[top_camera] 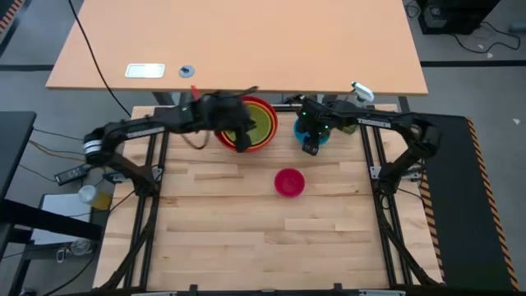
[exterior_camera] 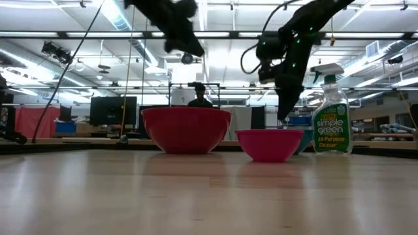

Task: Nest bowls inside each other
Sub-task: Stack the blue bowl on the green bowl

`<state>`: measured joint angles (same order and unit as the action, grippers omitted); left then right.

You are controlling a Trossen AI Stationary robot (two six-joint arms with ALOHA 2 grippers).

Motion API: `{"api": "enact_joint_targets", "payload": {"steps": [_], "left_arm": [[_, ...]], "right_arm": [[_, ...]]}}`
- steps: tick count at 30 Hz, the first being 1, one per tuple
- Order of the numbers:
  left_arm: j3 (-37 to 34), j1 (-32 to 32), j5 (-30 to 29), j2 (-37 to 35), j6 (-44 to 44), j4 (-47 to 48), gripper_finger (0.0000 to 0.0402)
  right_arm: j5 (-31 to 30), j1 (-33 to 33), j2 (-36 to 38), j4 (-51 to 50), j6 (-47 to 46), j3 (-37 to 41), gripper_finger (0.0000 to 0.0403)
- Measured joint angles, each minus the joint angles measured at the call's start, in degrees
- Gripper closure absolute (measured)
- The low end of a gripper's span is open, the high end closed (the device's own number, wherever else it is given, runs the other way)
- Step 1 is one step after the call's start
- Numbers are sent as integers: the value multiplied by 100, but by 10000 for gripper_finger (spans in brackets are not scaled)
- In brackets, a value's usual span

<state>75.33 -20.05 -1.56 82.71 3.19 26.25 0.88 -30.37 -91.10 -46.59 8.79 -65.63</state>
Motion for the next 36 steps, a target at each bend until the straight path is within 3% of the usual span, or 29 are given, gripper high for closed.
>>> {"api": "enact_joint_targets", "payload": {"steps": [9,18,22,32,36], "left_arm": [[-1022,257,-1280,-1412,-781,2,340],[-1298,313,-1372,-1697,-1447,141,340],[-1300,401,-1369,-1696,-1461,171,340],[-1298,533,-1362,-1693,-1462,189,340],[-1298,533,-1362,-1693,-1462,184,340]], "right_arm": [[66,0,-867,70,217,0,187],[-301,2,-1403,157,375,-2,198],[-386,25,-1452,188,516,-4,233],[-918,139,-1372,321,739,-44,375],[-954,246,-1203,179,881,-32,381]]}}
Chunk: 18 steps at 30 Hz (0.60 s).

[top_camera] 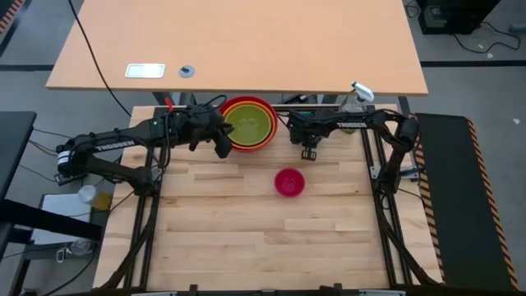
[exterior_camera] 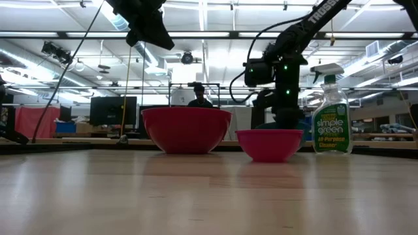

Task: Nest bowls inside each other
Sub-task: Stack the blue bowl on the green bowl

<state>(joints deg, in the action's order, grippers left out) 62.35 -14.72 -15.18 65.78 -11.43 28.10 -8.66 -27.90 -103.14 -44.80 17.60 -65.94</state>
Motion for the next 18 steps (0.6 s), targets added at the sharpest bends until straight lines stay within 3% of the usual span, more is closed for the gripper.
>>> {"api": "enact_joint_targets", "payload": {"steps": [8,14,18], "left_arm": [[13,-4,-17,-90,0,-98,340],[13,-4,-17,-112,-104,-127,340],[13,-4,-18,-114,-273,-133,340]], "right_arm": [[-27,84,542,-263,18,-427,367],[-423,141,829,-609,-2,-1066,370],[-95,307,857,-508,-80,-1828,366]]}}
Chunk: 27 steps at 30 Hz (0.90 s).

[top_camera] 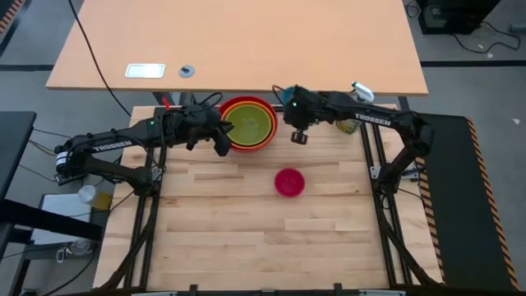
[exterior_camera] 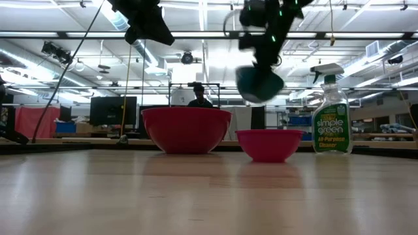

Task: Nest bowls inside each other
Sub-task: Stack the blue bowl on the green bowl

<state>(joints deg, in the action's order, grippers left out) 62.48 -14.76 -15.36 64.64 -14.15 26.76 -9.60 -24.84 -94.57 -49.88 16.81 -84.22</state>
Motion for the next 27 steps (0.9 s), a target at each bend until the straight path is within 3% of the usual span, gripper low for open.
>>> {"api": "enact_joint_targets", "payload": {"steps": [4,8,14,20,27], "left_arm": [[0,0,-1,2,-237,-33,340],[87,3,1,-55,-458,-48,340],[170,300,12,-177,-209,-871,340],[170,603,11,-184,212,-1327,340],[168,600,-44,-181,-243,-1261,340]], "right_arm": [[631,222,-96,580,-17,-561,366],[837,467,-473,978,25,-1072,365],[1069,671,-1440,1473,126,-1632,364],[1087,656,-2484,1505,139,-2238,364],[807,587,-3117,1341,137,-2442,364]]}}
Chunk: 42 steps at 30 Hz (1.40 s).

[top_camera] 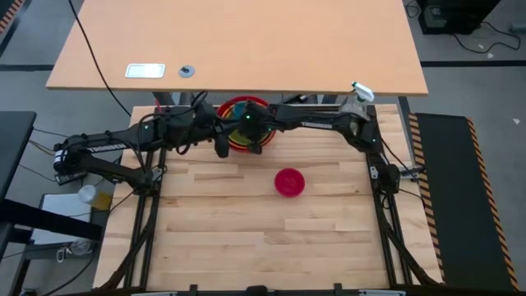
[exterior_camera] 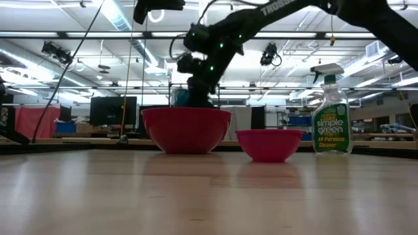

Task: Nest bowls inside each other
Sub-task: Stack the blue bowl on the green bowl

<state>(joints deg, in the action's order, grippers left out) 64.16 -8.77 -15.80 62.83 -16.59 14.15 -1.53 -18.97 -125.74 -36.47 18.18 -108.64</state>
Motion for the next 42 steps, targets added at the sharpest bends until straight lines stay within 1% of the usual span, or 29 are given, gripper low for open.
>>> {"api": "enact_joint_targets", "payload": {"steps": [4,7,9,13,16,20,24,27,31,34,39,42], "left_arm": [[0,2,1,0,-212,13,340],[0,0,0,0,-298,22,340],[0,1,1,0,-357,21,340],[0,1,1,0,-380,22,340],[0,1,1,-21,-377,33,340],[-2,-10,1,-22,-375,201,340],[-2,-12,1,-22,-336,579,340],[-2,-12,-2,-22,-332,1106,340],[-2,-12,-112,-22,-331,2024,340],[-2,-12,-285,-22,-323,2547,340],[-2,-12,-306,-22,-323,2589,340],[-2,-5,-305,-22,-327,2537,340]], "right_arm": [[28,-4,-161,-47,-34,0,364],[376,-9,-165,-44,-38,0,358],[635,-17,-165,-34,-38,0,344],[872,-39,-149,-70,-40,-2,297],[882,-41,-94,-161,-64,-4,254],[664,-39,68,-510,-79,-2,207],[488,-49,375,-713,-162,-4,179],[410,-74,593,-971,-306,-4,169],[412,-150,749,-1251,-631,-7,168],[455,-227,720,-908,-797,128,171],[368,-295,681,137,-809,657,176],[283,-286,681,153,-798,802,179]]}}
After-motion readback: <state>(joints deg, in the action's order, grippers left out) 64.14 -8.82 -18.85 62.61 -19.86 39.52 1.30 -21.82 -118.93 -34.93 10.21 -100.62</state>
